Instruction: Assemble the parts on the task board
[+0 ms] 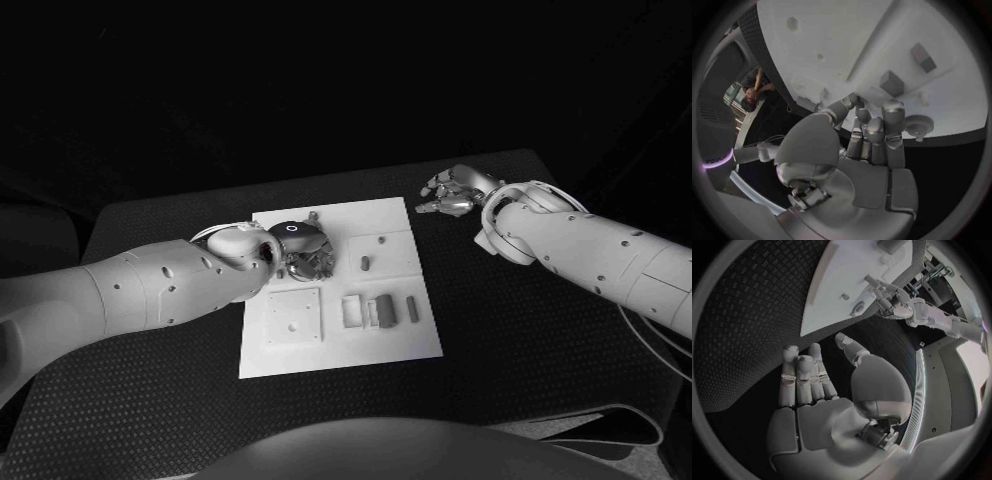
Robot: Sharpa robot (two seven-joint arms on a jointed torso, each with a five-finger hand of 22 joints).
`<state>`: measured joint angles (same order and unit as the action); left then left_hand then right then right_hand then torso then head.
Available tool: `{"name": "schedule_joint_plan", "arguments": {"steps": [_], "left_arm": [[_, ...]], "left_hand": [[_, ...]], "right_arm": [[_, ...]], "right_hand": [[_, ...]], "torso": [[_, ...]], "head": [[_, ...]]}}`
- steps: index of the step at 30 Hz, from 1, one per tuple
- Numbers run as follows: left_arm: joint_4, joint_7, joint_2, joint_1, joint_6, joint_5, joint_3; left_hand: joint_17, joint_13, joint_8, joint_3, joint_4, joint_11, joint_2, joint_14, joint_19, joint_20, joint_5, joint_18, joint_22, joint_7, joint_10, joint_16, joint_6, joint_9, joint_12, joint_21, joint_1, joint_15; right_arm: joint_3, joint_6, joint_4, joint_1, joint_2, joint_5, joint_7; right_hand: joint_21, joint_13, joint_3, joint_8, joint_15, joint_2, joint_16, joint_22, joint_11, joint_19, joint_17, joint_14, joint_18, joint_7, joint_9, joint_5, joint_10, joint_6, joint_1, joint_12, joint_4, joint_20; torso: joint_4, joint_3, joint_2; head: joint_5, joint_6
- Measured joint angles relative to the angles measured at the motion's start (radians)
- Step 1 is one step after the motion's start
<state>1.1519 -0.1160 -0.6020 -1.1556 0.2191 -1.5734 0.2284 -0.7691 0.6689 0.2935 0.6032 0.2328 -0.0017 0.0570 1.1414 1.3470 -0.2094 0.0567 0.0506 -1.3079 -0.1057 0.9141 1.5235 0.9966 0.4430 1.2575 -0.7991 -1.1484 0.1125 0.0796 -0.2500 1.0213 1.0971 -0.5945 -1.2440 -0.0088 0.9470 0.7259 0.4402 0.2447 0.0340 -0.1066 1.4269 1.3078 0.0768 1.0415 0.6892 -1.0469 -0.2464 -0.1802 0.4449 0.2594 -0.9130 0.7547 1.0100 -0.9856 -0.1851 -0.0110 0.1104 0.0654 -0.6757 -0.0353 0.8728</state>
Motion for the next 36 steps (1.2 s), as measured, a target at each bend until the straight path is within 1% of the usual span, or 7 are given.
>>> {"name": "schedule_joint_plan", "arguments": {"steps": [3,10,14,21,27,32,36], "left_arm": [[0.001,0.000,-0.015,0.000,-0.001,0.040,-0.007],[-0.012,0.005,-0.023,0.003,-0.014,0.172,-0.038],[-0.017,0.008,-0.028,0.003,-0.022,0.256,-0.048],[-0.023,0.009,-0.030,0.003,-0.039,0.370,-0.056],[-0.034,0.008,-0.032,0.003,-0.047,0.425,-0.060],[-0.053,0.005,-0.038,0.003,-0.049,0.468,-0.071],[-0.067,0.000,-0.047,0.003,-0.049,0.499,-0.076]], "left_hand": [[0.000,0.000,0.008,0.000,0.000,0.000,0.000,0.000,0.004,-0.001,0.000,-0.005,0.000,0.000,0.000,-0.002,0.000,0.008,0.000,0.000,0.000,0.000],[-0.001,0.000,0.002,-0.004,-0.004,0.000,0.005,0.000,0.004,-0.001,0.000,-0.005,0.000,0.000,0.000,-0.002,0.000,0.004,0.000,0.000,0.005,0.000],[-0.001,0.000,0.002,-0.004,-0.004,0.000,0.005,0.000,0.004,-0.001,0.000,-0.005,0.000,-0.003,0.000,-0.003,-0.003,0.003,0.000,-0.002,0.005,0.000],[-0.001,0.000,-0.003,-0.009,-0.004,0.000,0.005,0.000,0.004,-0.001,0.000,-0.005,0.000,-0.003,0.000,-0.003,-0.003,0.002,0.000,-0.004,0.005,0.000],[-0.002,0.000,-0.003,-0.009,-0.004,0.000,0.005,0.000,0.006,0.001,0.000,-0.005,0.000,-0.006,0.000,-0.003,-0.007,0.002,0.000,-0.004,0.013,0.000],[-0.002,0.000,-0.003,-0.012,-0.001,0.000,0.005,0.000,0.006,0.001,0.000,-0.005,0.000,-0.006,0.000,-0.003,-0.007,0.002,0.000,-0.004,0.013,0.000],[-0.002,0.000,-0.003,-0.012,-0.001,0.000,0.005,0.000,0.006,0.001,0.000,-0.005,0.000,-0.006,0.000,-0.003,-0.008,0.002,0.000,-0.004,0.013,0.000]], "right_arm": [[0.000,0.000,0.000,0.000,0.000,0.000,0.000],[0.000,0.000,-0.001,0.000,0.000,0.000,0.000],[0.000,0.000,-0.001,0.000,-0.001,0.000,0.000],[0.000,0.000,0.000,0.000,-0.003,0.000,0.000],[0.000,0.000,0.000,0.000,-0.003,0.000,0.000],[0.000,0.000,0.000,0.000,-0.003,0.000,0.000],[0.000,0.000,0.000,0.000,-0.004,0.000,0.000]], "right_hand": [[0.000,0.000,0.000,0.000,0.000,0.000,0.000,0.000,0.000,0.000,0.000,0.000,0.000,0.000,0.000,0.000,0.000,0.000,0.000,0.000,0.000,0.000],[0.000,0.000,0.000,0.000,0.000,0.000,0.000,0.000,0.000,0.000,0.000,0.000,0.000,0.000,0.000,0.000,0.000,0.000,0.000,0.000,0.000,0.000],[0.000,0.000,0.000,0.000,0.000,0.000,0.000,0.000,0.000,0.000,0.000,0.000,0.000,0.000,0.000,0.000,0.000,0.000,0.000,0.000,0.000,0.000],[0.000,0.000,0.000,0.000,0.000,0.000,0.000,0.000,0.000,-0.001,0.000,0.000,0.000,0.000,0.000,0.000,0.000,0.000,0.000,0.000,0.000,-0.001],[0.000,0.000,0.000,0.000,-0.001,0.000,0.000,0.000,0.000,0.002,0.000,-0.001,0.000,0.000,0.000,0.000,0.000,0.000,0.000,0.000,0.000,0.002],[0.000,0.000,0.000,0.000,-0.002,0.000,0.000,0.000,0.000,0.002,0.000,-0.002,0.000,0.000,0.000,0.000,0.000,0.000,0.000,0.000,0.000,0.002],[0.000,0.000,0.000,0.000,-0.002,0.000,0.000,0.000,0.000,0.002,0.000,-0.002,0.000,0.000,0.000,0.000,0.000,0.000,0.000,0.000,0.000,0.001]], "torso": [[-0.0005,0.0002,0.000],[0.0004,0.0015,0.000],[0.0011,0.0024,0.000],[0.0012,0.0031,0.000],[0.0010,0.0028,0.000],[0.0011,0.0027,0.000],[0.0011,0.0020,0.000]], "head": [[-0.002,0.000],[-0.005,0.000],[-0.006,0.000],[-0.007,0.000],[-0.008,-0.002],[-0.010,-0.003],[-0.013,-0.006]]}}
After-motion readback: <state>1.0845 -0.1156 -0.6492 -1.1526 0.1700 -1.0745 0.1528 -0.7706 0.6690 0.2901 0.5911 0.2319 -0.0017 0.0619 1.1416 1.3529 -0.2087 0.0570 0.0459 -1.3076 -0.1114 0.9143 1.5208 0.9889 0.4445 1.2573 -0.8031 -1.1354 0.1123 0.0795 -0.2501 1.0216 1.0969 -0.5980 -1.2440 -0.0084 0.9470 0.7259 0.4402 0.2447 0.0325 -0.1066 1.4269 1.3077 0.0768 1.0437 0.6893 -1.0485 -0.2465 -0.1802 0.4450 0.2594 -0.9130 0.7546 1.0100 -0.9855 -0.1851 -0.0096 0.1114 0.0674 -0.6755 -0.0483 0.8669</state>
